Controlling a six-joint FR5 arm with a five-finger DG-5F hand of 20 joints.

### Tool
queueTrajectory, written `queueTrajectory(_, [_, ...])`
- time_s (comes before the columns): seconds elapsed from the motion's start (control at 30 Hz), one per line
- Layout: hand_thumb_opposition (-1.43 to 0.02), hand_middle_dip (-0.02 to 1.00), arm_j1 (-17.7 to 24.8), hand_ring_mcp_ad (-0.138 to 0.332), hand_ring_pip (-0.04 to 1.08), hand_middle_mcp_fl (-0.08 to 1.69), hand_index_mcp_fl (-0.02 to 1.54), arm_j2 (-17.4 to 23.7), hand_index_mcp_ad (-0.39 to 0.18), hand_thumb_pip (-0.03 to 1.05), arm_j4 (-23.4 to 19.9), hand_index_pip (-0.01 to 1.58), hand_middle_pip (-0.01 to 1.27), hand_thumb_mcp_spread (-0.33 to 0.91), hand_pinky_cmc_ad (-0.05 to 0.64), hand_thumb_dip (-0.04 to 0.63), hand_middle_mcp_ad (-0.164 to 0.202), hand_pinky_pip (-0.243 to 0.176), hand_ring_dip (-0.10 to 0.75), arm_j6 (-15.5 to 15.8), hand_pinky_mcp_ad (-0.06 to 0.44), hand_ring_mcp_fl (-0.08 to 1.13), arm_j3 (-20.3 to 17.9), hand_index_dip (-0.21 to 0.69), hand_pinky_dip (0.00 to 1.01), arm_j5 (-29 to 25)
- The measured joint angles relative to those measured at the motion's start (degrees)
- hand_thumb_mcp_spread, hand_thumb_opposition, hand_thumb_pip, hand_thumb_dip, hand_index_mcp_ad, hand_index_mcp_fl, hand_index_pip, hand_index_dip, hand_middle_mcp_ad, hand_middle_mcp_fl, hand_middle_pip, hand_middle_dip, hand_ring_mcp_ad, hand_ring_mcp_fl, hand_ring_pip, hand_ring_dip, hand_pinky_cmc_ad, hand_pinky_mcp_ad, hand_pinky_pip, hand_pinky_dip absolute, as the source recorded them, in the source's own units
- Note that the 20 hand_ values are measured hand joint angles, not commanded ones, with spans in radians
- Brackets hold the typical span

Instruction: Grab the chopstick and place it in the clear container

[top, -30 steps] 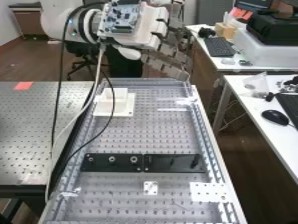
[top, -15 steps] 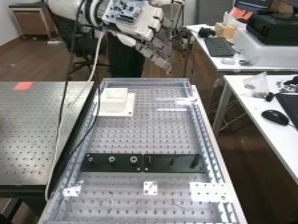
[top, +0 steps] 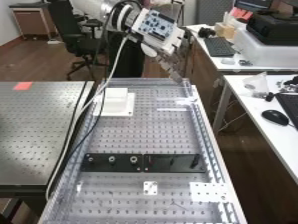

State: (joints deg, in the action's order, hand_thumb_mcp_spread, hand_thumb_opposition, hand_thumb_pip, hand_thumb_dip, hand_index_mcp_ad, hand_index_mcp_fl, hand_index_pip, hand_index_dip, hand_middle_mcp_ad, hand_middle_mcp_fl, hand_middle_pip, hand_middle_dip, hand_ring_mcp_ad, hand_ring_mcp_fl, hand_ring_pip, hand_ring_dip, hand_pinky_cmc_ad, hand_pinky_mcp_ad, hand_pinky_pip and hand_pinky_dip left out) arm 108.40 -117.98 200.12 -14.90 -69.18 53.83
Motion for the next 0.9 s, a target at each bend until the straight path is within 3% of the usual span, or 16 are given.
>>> queueTrajectory(0.4, [-1.00,0.73,-2.5,0.054,0.09,1.23,0.77,-7.4,-0.122,0.52,11.6,1.12,0.57,0.71,0.323,0.269,0.010,0.019,0.515,-3.2,0.291,0.83,8.5,0.082,0.18,6.4])
queueTrajectory(0.9, [-1.01,0.74,-3.6,0.049,0.08,1.21,0.81,-13.2,-0.120,0.52,19.7,1.09,0.56,0.67,0.323,0.269,0.012,0.019,0.515,-6.4,0.297,0.86,15.7,0.112,0.18,10.8])
